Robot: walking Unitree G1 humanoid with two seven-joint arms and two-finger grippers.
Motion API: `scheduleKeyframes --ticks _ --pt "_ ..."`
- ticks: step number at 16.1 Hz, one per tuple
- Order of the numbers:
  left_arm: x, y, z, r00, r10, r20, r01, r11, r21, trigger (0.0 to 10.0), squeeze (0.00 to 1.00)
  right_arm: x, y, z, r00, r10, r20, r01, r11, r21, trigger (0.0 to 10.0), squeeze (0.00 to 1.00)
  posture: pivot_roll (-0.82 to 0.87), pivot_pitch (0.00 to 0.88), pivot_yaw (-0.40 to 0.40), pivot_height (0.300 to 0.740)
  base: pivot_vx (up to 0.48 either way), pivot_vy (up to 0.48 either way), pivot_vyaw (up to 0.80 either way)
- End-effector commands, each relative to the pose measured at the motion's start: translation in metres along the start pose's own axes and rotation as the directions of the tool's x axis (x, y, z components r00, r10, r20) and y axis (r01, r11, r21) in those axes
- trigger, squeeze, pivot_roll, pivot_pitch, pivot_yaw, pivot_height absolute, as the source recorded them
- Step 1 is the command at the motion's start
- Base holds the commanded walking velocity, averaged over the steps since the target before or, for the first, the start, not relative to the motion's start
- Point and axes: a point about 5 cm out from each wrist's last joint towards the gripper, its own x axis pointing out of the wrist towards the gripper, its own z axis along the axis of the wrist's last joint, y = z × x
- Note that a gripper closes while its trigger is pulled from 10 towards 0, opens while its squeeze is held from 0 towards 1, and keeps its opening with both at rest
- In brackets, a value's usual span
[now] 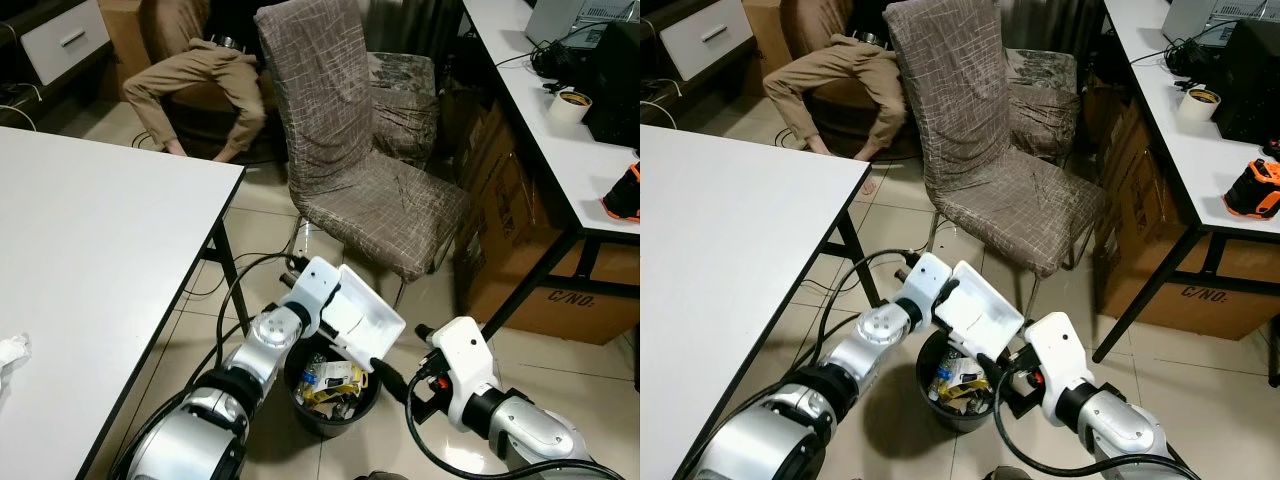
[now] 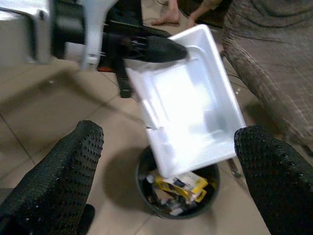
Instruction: Picking trash to rubbish bin
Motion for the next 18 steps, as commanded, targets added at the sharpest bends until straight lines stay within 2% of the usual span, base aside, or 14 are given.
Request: scheduleKeyframes --ticks 1,2,10,15,16,17,18 --pt "0.002 -0.003 0.003 1.000 -0.021 0.010 0.021 1.000 0.011 10.0 0.18 -0.001 0.002 0.004 1.000 0.014 0.009 -0.014 1.000 -0.004 10.0 0.00 -0.34 0.090 0.002 0.740 0.000 0.000 0.00" --pt "0.002 -0.005 0.004 0.999 -0.029 0.017 0.029 1.000 0.003 10.0 1.00 -0.002 0.002 0.003 1.000 0.004 0.009 -0.004 1.000 0.000 10.0 0.00 -0.34 0.095 0.002 0.740 0.000 0.000 0.00" --pt "0.007 -0.019 0.014 0.994 -0.092 0.063 0.096 0.992 -0.076 10.0 1.00 -0.004 -0.001 0.002 1.000 -0.021 0.000 0.021 1.000 0.008 10.0 0.00 -0.35 0.093 0.013 0.740 0.000 0.000 0.00" --pt "0.008 -0.022 0.013 0.993 -0.102 0.056 0.106 0.992 -0.070 10.0 1.00 -0.005 0.000 0.001 1.000 -0.020 -0.005 0.020 1.000 0.006 10.0 0.00 -0.35 0.093 0.019 0.740 0.000 0.000 0.00" --pt "0.006 -0.023 0.009 0.993 -0.108 0.042 0.111 0.992 -0.055 10.0 1.00 -0.005 0.001 0.001 1.000 -0.020 -0.005 0.020 1.000 0.005 10.0 0.00 -0.34 0.089 0.020 0.740 0.000 0.000 0.00" --pt "0.003 -0.022 0.004 0.994 -0.106 0.041 0.109 0.991 -0.077 10.0 1.00 -0.003 0.002 0.002 1.000 -0.026 0.005 0.025 1.000 0.011 10.0 0.00 -0.34 0.081 0.024 0.740 0.000 0.000 0.00" --pt "-0.001 -0.014 0.001 0.995 -0.079 0.068 0.086 0.991 -0.107 10.0 0.00 0.001 0.000 0.006 0.998 -0.054 0.032 0.054 0.999 -0.004 10.0 0.00 -0.32 0.071 0.027 0.740 0.000 0.000 0.00"
